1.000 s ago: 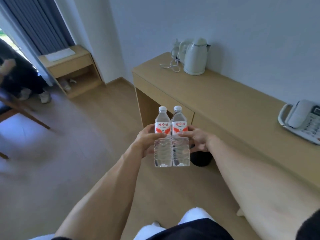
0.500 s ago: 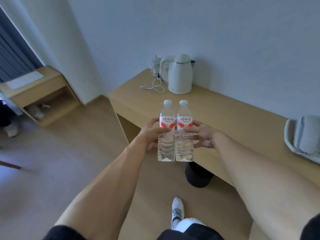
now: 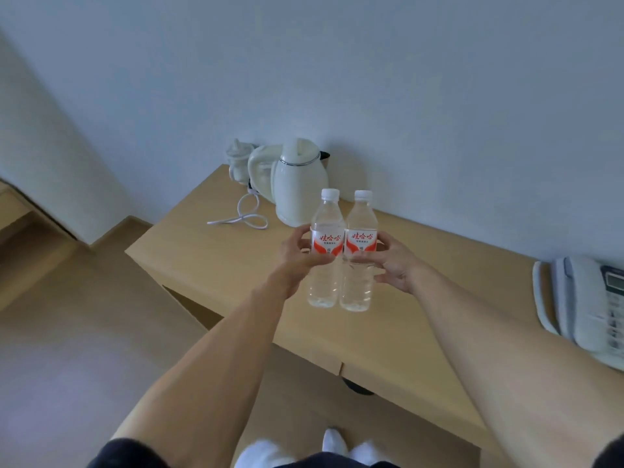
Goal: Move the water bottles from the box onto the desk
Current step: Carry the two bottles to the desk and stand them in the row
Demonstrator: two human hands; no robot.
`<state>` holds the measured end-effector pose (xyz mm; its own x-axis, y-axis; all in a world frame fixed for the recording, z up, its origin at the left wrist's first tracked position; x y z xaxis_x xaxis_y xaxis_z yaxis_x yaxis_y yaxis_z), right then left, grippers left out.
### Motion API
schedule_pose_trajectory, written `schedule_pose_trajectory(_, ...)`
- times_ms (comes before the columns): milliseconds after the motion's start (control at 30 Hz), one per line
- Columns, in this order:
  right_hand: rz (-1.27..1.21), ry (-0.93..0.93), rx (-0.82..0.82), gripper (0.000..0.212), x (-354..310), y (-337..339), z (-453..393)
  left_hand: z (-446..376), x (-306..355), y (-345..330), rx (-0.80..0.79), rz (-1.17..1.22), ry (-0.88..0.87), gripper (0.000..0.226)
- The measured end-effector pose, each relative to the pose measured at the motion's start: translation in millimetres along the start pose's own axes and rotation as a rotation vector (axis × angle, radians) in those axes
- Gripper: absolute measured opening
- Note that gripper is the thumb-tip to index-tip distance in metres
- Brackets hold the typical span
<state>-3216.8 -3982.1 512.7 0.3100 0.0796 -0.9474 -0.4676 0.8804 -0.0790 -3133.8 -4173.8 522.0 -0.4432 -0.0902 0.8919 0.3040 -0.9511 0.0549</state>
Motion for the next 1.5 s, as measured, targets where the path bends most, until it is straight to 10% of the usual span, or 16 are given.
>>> schedule_pose_trajectory(567, 0.247, 0.167, 0.383, 0.065, -29.1, 51.0, -33.1, -112.8, 58.6, -38.9, -0.305, -0.296, -0.195, 0.07)
schedule_pose_trajectory(1500, 0.62, 0.35, 0.367, 0.068, -69.7, 77.2, -52.4, -128.6, 98.4, -54.4, -0.157, -0.595, -0.398, 0.076)
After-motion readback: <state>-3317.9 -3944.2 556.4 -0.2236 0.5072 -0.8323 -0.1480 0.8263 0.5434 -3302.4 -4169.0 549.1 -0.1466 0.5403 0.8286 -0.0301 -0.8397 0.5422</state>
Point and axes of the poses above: each hand's wrist, its own z-axis away from the middle knuckle, its own y-axis out of the back of the hand, x = y × z, the point moved 3 cm from there along -z, towards the middle knuckle, and after that the axes turned 10 degrees about y, right-handed, at the moved point
